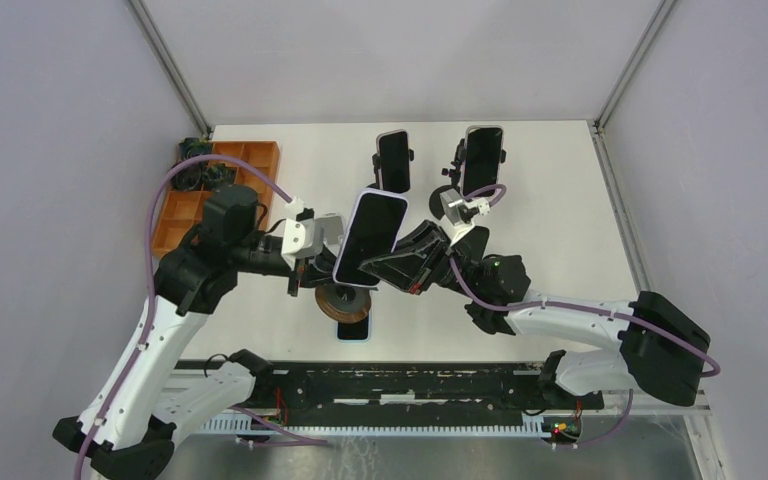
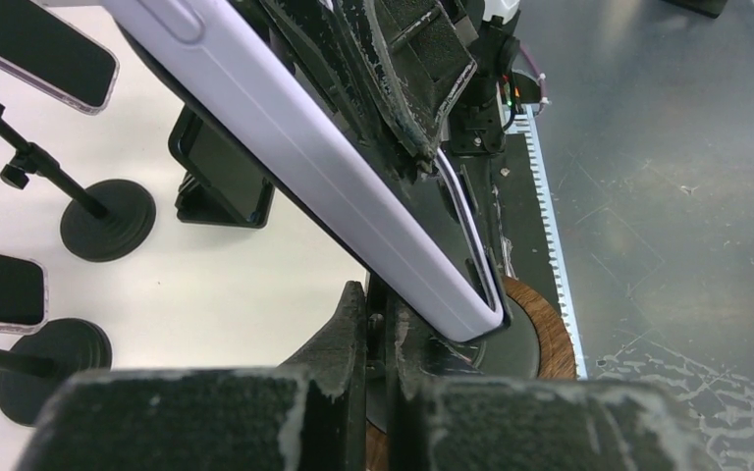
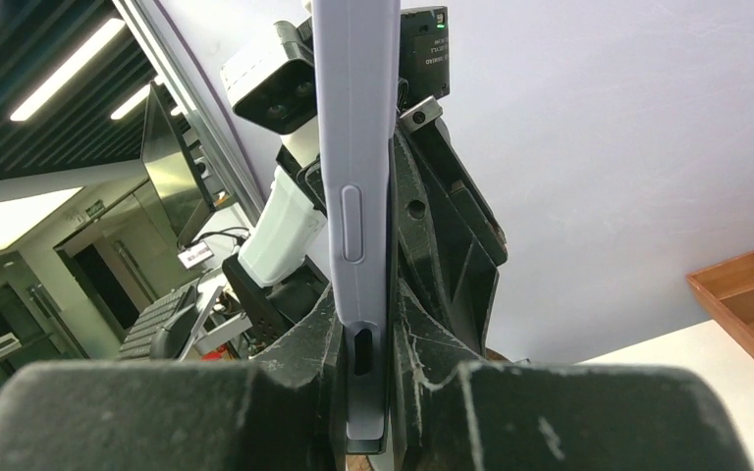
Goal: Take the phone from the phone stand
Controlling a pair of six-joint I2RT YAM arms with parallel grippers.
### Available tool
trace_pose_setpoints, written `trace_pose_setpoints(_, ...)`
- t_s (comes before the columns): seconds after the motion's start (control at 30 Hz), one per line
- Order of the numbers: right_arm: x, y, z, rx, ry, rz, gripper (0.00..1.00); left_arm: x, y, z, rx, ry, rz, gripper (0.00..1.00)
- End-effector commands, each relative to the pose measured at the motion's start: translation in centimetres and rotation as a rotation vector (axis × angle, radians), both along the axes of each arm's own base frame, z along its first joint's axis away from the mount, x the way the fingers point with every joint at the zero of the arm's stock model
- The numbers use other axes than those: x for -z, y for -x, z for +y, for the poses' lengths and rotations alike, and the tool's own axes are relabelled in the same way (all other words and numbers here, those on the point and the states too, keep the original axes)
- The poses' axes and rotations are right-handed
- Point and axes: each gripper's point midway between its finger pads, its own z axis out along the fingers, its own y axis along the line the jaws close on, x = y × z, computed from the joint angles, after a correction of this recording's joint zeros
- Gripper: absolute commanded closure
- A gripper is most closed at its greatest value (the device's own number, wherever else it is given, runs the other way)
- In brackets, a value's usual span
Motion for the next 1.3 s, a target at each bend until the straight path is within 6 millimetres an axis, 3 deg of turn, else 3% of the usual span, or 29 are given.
trace_pose_setpoints(0.0,-3.3,2.5,-2.1,-0.021,-0.129,-0.108,0.83,-0.8,-0.4,0.0,-0.035,0.005,0.013,0.98)
trace_pose_setpoints(0.23,-3.1,1.6,-1.6,0.041,-0.059,-0.124,0.58,-0.5,0.4,0.4,0.015,-0.023,-0.025,0.98)
trace_pose_setpoints(0.37,-2.8,0.9,-1.5,0.088,-0.012,-0.128,0.54,-0.3,0.5,0.7,0.019,-0.033,-0.047,0.98)
trace_pose_setpoints(0.87,-3.0,-0.7,-3.9,0.156,0.020,-0.121,0.56,0.5,0.9,1.4,0.013,-0.062,-0.094,0.98)
trace_pose_setpoints(1.03,-2.8,-0.5,-4.5,0.151,0.020,-0.113,0.62,0.7,0.6,1.4,0.009,-0.071,-0.100,0.98)
trace_pose_setpoints(1.27,-2.3,-0.9,-5.3,0.165,0.061,-0.078,0.82,0.8,0.1,1.5,-0.009,-0.084,-0.119,0.98)
